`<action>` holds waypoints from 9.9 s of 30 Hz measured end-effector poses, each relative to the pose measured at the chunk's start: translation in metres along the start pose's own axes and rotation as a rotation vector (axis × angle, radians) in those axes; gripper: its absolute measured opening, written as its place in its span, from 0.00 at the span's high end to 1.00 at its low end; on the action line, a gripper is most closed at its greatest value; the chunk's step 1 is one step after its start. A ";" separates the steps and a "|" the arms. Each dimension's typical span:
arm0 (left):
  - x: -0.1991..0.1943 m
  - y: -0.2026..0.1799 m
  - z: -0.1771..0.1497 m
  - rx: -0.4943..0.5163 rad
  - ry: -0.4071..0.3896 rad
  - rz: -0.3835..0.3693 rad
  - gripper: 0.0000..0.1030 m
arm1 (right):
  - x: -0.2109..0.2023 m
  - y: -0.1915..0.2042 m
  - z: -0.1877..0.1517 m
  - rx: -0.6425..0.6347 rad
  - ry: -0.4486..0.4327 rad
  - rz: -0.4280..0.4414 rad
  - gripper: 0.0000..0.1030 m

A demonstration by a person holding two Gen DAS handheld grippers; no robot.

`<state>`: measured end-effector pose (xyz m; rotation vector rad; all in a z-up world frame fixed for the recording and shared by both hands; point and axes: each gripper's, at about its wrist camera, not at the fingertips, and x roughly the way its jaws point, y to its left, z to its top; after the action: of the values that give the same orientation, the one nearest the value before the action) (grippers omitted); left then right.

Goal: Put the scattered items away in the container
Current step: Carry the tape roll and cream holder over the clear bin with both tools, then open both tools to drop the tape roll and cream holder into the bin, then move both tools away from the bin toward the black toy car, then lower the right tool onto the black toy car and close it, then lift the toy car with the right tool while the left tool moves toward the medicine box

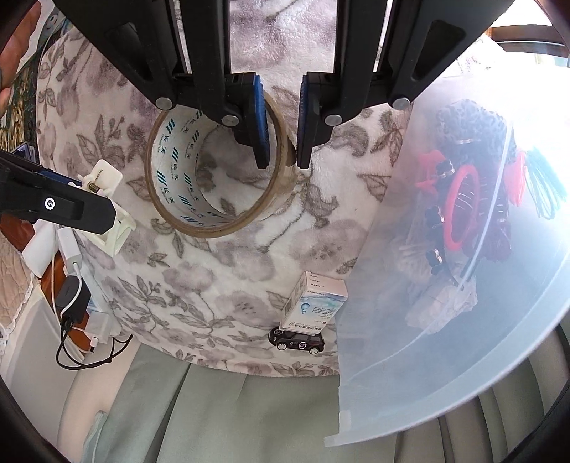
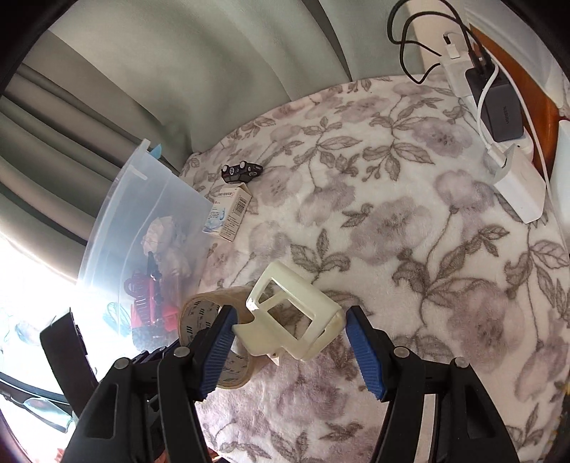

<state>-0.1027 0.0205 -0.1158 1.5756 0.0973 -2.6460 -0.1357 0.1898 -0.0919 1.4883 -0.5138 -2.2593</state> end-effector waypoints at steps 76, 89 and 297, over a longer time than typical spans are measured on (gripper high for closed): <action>-0.142 0.192 0.018 -0.392 -0.361 0.021 0.90 | -0.025 0.256 -0.005 -0.548 -0.123 0.093 0.36; -0.118 0.214 0.018 -0.429 -0.270 0.055 0.84 | 0.024 0.269 -0.012 -0.596 -0.013 0.063 0.36; 0.020 0.022 0.048 -0.087 -0.009 0.032 0.42 | 0.145 0.065 0.104 -0.459 0.181 -0.040 0.75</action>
<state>-0.1527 -0.0056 -0.1113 1.5261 0.1824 -2.5872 -0.2765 0.0701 -0.1341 1.4441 0.0881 -2.0582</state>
